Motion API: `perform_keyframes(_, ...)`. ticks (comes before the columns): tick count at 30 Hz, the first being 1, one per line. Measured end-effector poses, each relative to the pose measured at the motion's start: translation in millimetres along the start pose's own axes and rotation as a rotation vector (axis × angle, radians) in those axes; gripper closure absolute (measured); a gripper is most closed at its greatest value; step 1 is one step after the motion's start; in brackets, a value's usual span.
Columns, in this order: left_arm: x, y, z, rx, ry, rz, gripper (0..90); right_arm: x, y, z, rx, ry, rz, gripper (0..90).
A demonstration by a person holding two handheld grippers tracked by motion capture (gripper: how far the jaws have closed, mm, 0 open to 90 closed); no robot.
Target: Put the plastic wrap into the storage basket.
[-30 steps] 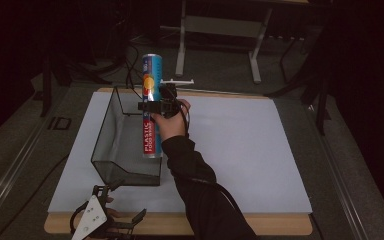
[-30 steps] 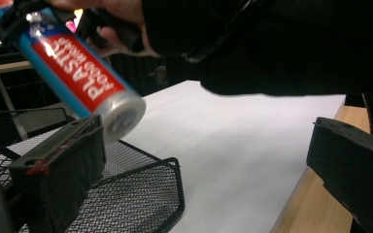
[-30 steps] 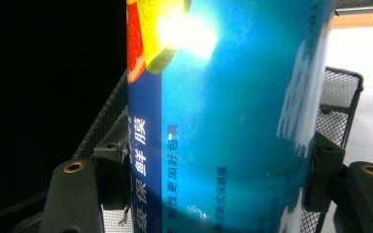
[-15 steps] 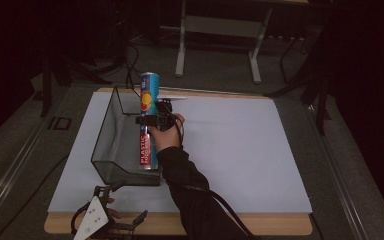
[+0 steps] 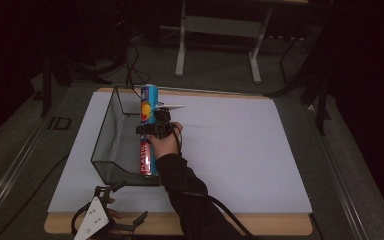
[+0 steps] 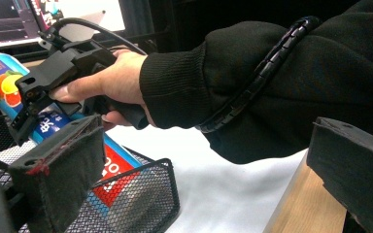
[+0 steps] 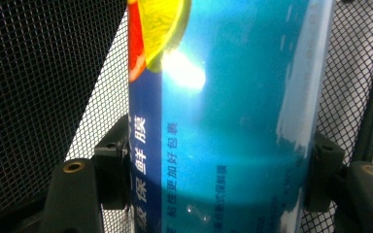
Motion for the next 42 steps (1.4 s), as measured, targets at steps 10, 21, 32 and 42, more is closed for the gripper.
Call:
perform_keyframes(10, 0.5, -0.4, -0.2, -0.001, 0.001, -0.006, 1.2, 6.0, 0.8, -3.8, -0.039, 0.016, -0.037, 31.1)
perform_keyframes(21, 0.7, -1.9, -0.7, -0.002, 0.005, -0.016, 1.1, 11.1, -3.8, -8.4, -0.046, 0.012, -0.083, 30.1)
perform_keyframes(32, 0.8, -2.3, -0.2, 0.005, 0.006, -0.014, 1.2, 7.7, 0.7, -10.6, -0.240, 0.033, -0.176, 25.6)
perform_keyframes(42, 0.8, -3.0, 0.1, -0.005, 0.001, -0.021, 1.1, 1.9, -1.7, -8.9, -0.323, 0.028, -0.216, 22.0)
Point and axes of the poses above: each handheld gripper's, and its own axes: x roughly forward along the jaws, z roughly out of its top, y roughly to its left, the point moved 8 cm from there along x, roughly forward along the jaws, and after that the axes turned 13 degrees about -y, right-handed, at the moved point
